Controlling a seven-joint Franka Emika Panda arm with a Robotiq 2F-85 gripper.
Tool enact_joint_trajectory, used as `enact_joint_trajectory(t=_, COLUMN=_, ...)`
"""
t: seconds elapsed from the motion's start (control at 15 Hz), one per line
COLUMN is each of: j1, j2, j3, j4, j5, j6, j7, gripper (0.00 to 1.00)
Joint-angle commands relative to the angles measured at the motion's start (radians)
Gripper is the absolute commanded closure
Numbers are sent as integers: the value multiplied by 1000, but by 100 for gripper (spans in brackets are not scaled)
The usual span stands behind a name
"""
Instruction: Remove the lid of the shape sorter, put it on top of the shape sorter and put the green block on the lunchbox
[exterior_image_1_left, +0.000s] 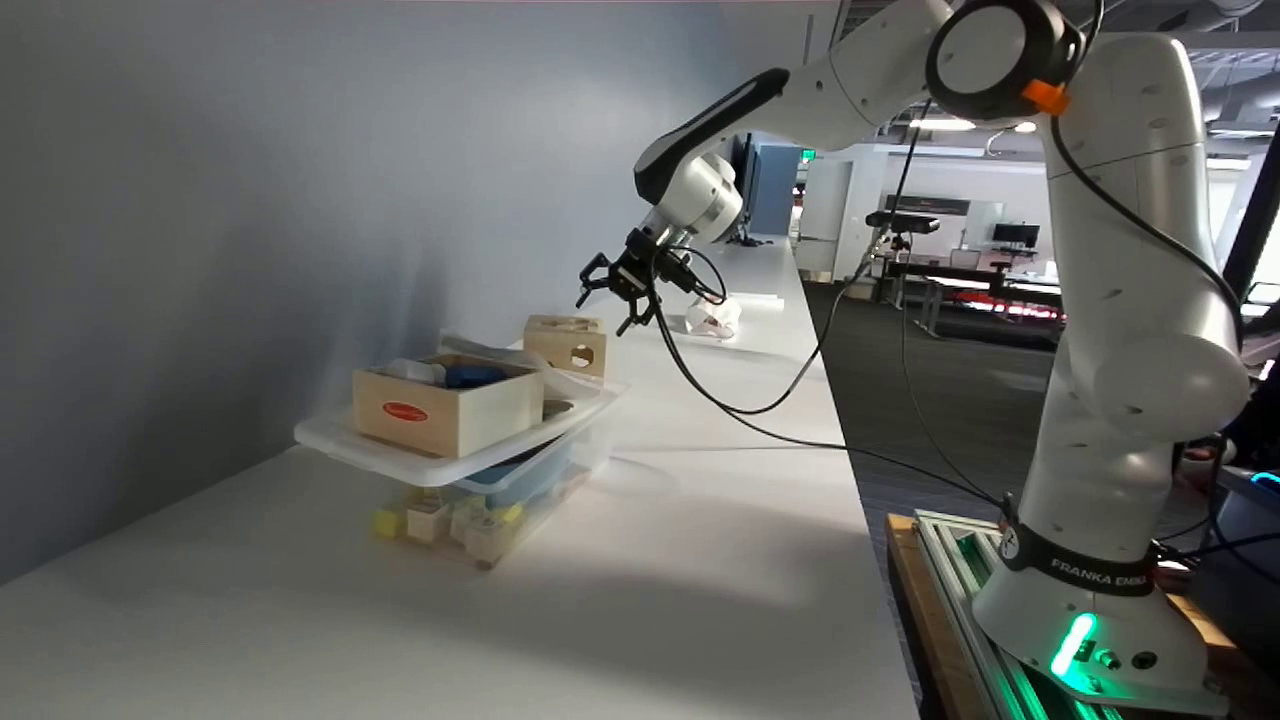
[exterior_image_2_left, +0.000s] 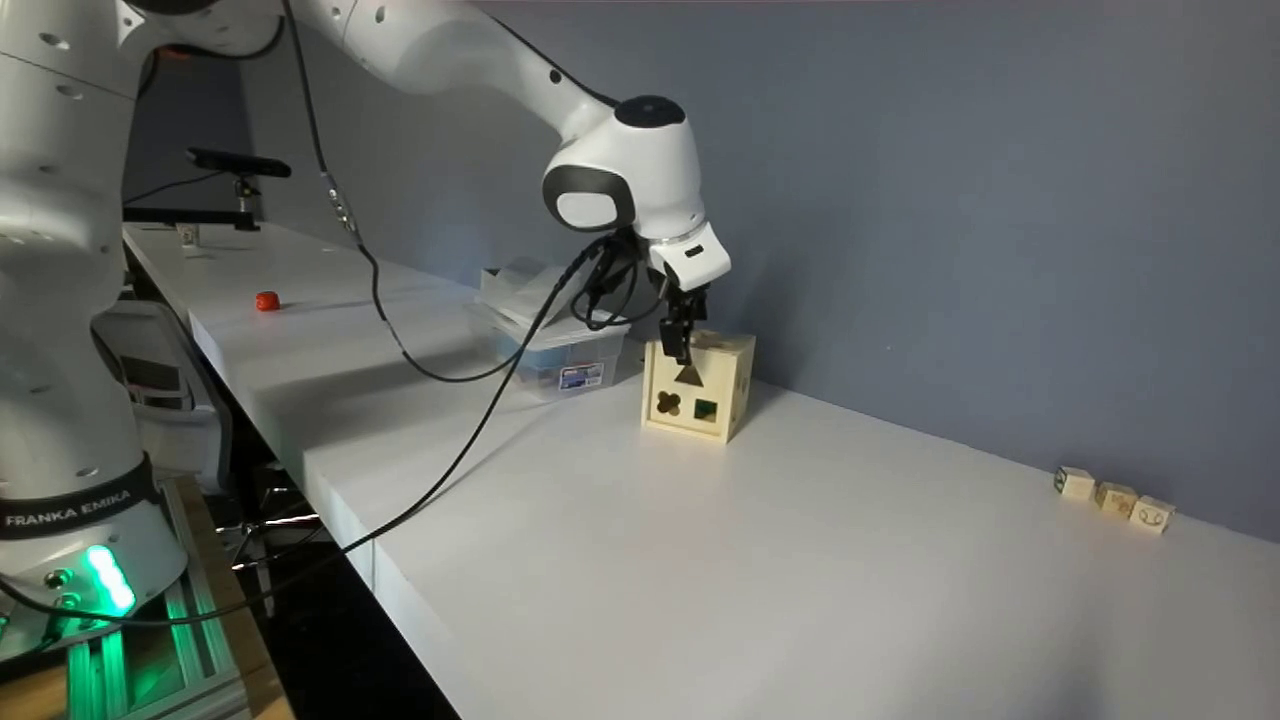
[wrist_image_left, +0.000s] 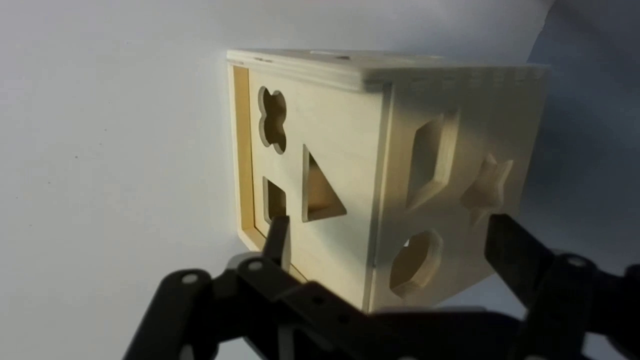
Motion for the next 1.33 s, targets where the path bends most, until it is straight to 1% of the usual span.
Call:
enact_joint_trajectory(t=0.0, j1=-22, j2=11, j3=18, j4=4, j5=83, j6=12, j7=-59, gripper=0)
enact_joint_trajectory(t=0.27, j1=-17, j2=28, j3=19, j4=5, j5=114, j6=8, j7=-76, gripper=0)
enact_joint_trajectory(t=0.4, j1=-6, j2=28, j3=6, j4=2, j5=86, j6=8, j7=-25, gripper=0)
enact_joint_trajectory(t=0.67, j1=-6, j2=27, j3=5, j4=0, j5=73, j6=-2, j7=-35, gripper=0)
enact_joint_trajectory(t=0.87, j1=-15, j2=35, j3=27, j4=-3, j5=125, j6=11, j7=-95, gripper=0)
enact_joint_trajectory(t=1.07, j1=-17, j2=40, j3=36, j4=-8, j5=148, j6=18, j7=-120, gripper=0)
enact_joint_trajectory(t=1.27, j1=-23, j2=41, j3=43, j4=-12, j5=203, j6=26, j7=-167, gripper=0)
